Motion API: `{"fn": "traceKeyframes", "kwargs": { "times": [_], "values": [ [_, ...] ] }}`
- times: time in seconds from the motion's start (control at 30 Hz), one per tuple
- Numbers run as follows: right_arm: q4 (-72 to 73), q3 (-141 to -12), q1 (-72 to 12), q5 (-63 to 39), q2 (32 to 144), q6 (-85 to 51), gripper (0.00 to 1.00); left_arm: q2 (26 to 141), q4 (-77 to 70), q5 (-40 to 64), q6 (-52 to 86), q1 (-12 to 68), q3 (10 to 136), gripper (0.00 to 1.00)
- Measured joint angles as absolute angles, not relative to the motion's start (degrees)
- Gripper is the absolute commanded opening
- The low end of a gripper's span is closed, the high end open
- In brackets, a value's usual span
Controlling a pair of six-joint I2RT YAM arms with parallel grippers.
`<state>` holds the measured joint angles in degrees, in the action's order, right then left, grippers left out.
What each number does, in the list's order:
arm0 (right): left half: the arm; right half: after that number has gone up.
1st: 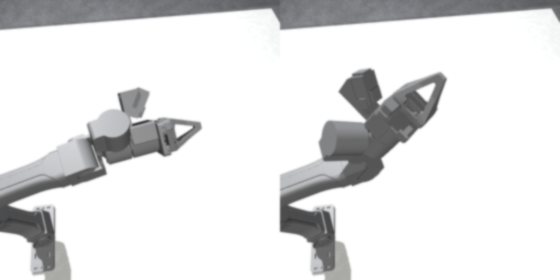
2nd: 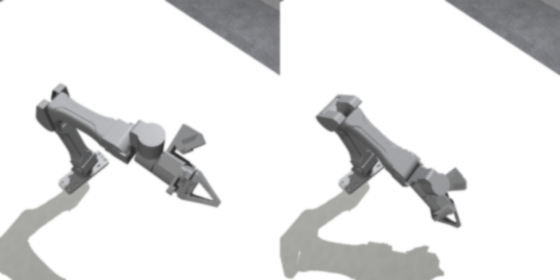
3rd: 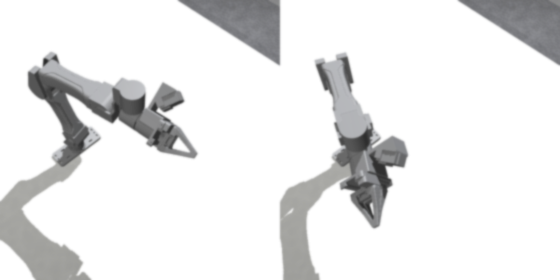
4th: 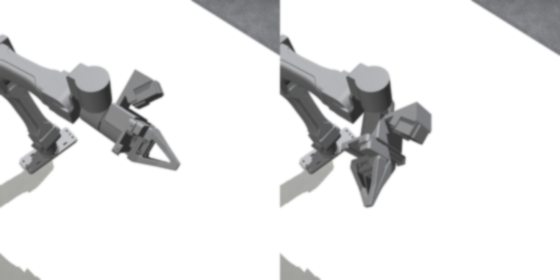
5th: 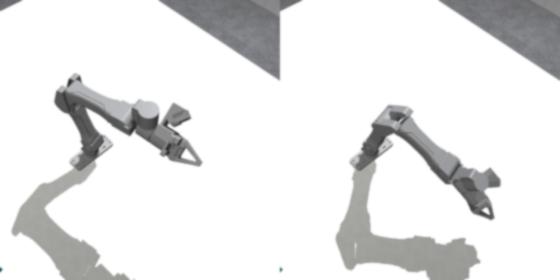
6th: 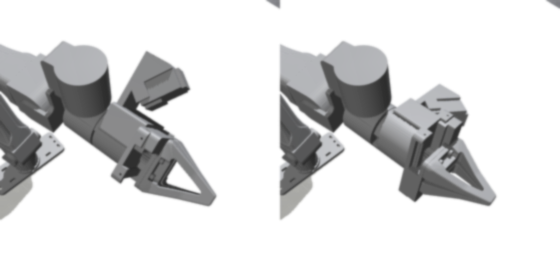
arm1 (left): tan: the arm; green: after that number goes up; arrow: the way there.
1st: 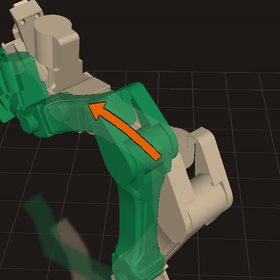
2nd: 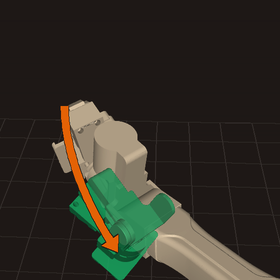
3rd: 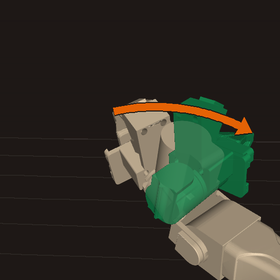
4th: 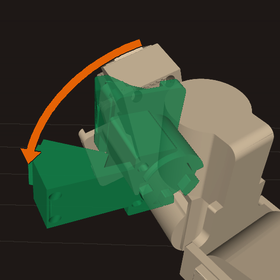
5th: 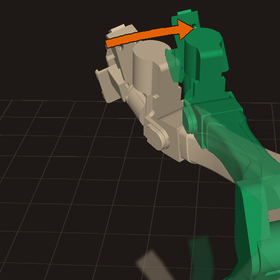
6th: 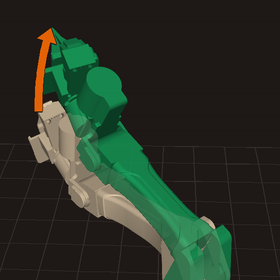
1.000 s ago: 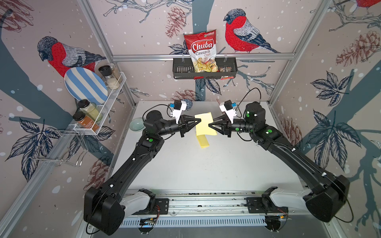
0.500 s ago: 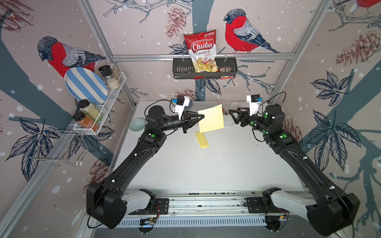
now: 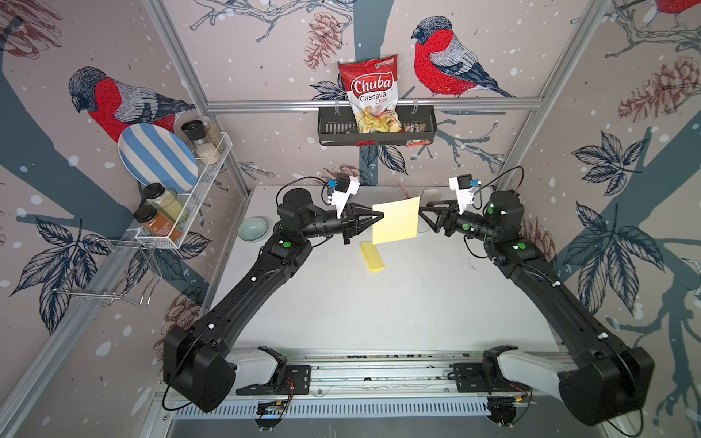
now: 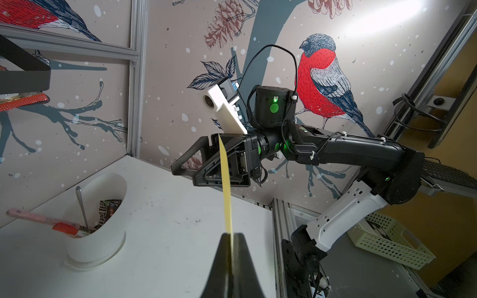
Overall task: Fold the square paper along the opposite sides
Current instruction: Fold the paper.
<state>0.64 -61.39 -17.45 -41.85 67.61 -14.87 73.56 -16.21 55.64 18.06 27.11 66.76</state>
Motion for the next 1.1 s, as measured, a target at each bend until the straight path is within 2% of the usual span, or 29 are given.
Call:
{"fn": "traceKeyframes", "kwargs": {
  "times": [0.3,1.1],
  "values": [
    [0.99,-61.49,-20.78,-46.92,66.5,-11.38,0.68,73.54,-15.7,55.68,17.39,27.18,66.89,0.0],
    [-1.89,-62.02,-25.58,-48.38,64.1,-5.67,0.68,73.8,-11.0,49.43,13.41,27.18,67.75,0.0]
  ]
}}
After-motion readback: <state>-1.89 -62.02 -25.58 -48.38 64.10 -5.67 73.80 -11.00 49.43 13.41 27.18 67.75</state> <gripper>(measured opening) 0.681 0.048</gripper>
